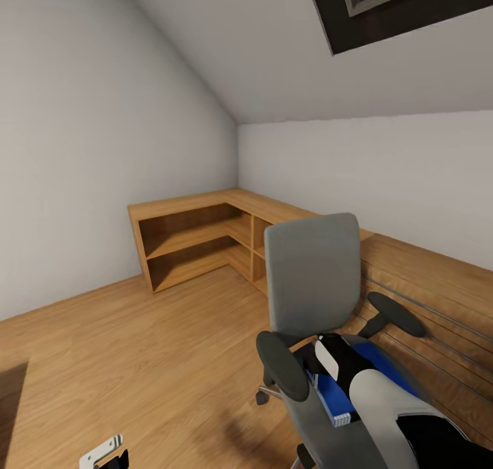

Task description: In the bedroom, organize the workspace by keeping the computer under the desk, ensuring the monitor is on the desk, placing the keyboard on the desk next to the monitor, placing the mouse on the desk next to the keyboard, moving the folder from the swivel chair onto the desk next to the mouse, stacking the notebook on top of the folder with the pen on top of the notebook, and positioning the swivel chair next to the desk.

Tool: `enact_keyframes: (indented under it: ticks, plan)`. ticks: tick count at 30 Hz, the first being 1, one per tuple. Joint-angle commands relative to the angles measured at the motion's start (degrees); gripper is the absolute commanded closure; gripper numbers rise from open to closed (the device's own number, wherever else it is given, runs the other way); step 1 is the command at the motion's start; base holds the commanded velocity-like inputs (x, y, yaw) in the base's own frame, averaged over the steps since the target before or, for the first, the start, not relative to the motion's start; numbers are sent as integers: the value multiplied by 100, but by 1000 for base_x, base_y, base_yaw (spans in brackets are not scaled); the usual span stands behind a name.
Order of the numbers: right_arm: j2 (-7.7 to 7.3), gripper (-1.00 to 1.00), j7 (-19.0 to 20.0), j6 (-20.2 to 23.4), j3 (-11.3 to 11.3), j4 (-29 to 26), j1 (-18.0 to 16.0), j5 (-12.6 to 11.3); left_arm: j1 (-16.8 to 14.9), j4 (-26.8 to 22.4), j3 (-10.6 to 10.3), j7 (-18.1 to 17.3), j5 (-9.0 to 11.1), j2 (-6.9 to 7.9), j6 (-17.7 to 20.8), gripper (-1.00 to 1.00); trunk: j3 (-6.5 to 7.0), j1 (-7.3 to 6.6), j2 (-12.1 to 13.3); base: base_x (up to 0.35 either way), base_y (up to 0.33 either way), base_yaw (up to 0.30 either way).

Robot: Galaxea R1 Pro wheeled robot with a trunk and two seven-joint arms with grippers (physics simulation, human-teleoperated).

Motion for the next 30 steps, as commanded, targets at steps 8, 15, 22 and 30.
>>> enact_keyframes:
  ticks: [8, 15, 22, 30]
  plan:
    - [8, -100, -188, 14, 15, -4, -2, -57, -2, -2, -14, 17, 47, 3, -19, -100, -6, -1, -3, 0, 0, 0]
    - [9, -100, -221, 10, 16, -4, -2, -56, -2, -2, -19, 10, 44, 2, -19, -100, -6, -1, -3, 0, 0, 0]
    - [9, -100, -223, 10, 21, -4, -2, -61, -2, -2, -19, 8, 43, 2, -19, -100, -6, -1, -3, 0, 0, 0]
    - [9, -100, -219, 7, 16, -3, -2, -62, -2, 36, -19, 0, 43, 2, -21, -100, -6, -1, -3, 0, 0, 0]
